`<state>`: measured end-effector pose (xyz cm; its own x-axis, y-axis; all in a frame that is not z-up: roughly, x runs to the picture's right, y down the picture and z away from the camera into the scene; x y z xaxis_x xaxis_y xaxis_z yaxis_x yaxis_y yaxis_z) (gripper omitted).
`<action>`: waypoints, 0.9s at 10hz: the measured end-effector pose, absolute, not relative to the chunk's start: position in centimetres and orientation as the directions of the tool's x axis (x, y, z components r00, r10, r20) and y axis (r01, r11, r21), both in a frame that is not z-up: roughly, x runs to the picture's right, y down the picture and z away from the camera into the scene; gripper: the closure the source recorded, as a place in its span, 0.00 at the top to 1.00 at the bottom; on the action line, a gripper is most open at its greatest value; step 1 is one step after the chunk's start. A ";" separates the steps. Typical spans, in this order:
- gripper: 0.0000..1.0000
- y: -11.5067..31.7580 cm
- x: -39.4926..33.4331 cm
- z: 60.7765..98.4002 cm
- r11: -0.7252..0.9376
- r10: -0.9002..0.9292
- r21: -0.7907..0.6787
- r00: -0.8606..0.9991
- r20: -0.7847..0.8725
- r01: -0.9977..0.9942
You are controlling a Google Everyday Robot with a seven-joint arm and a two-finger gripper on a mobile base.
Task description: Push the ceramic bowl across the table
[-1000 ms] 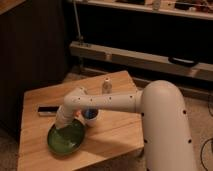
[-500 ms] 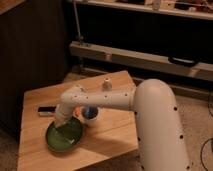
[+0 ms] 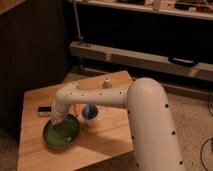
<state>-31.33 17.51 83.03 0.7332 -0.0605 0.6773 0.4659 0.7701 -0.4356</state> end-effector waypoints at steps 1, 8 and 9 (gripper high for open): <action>0.00 17.7 -31.8 83.4 0.762 -0.062 -0.444 0.735 0.675 0.472; 0.00 15.7 -35.7 84.5 0.757 -0.072 -0.444 0.736 0.674 0.480; 0.00 15.2 -36.4 84.7 0.759 -0.072 -0.441 0.735 0.674 0.479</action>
<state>-36.37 15.25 84.68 0.7351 -0.0723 0.6741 0.4794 0.7585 -0.4414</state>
